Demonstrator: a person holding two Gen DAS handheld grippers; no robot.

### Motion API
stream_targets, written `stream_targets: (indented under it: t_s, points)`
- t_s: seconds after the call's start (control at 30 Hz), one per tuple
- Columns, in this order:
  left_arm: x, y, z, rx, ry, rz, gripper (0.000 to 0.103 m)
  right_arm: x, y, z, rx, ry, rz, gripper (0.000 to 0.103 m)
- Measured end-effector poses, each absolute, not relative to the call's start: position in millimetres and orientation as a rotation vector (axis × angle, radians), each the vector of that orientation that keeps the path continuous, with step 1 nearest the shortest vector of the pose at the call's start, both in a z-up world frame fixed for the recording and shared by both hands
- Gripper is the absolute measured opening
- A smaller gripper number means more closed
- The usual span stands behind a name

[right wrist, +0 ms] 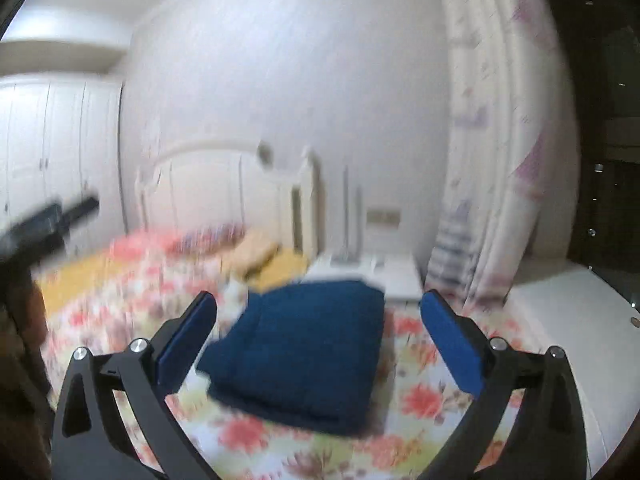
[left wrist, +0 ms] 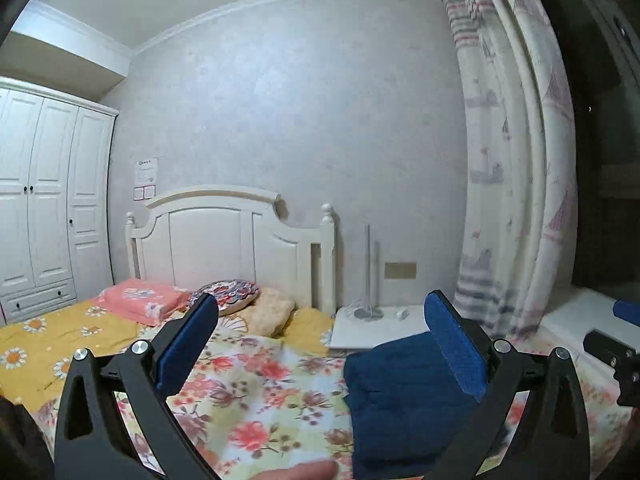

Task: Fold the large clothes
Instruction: 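Set the folded jacket down on the bed and open both grippers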

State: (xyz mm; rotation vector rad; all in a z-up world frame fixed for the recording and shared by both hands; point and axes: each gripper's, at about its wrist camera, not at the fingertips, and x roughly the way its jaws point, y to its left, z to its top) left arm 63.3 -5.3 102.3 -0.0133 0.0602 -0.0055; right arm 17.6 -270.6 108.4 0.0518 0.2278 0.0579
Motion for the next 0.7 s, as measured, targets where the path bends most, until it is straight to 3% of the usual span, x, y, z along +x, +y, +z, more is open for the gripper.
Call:
stream_targets:
  t_s: [0.17, 0.5, 0.7]
  points:
    - [64.2, -24.3, 87.0, -0.003, 0.129, -0.044, 0.099, 18.2, -263.4, 92.2, -0.022, 0.291, -0.032, 0.101]
    - [104.2, -56.9, 8.8, 0.074, 0.397, -0.055, 0.099, 60.3, -253.1, 0.9, 0.008, 0.590, -0.044, 0.101]
    - [104.3, -55.6, -2.4, 0.067, 0.430, -0.061, 0.099, 58.6, -251.3, -3.0, 0.003, 0.594, -0.059, 0.101]
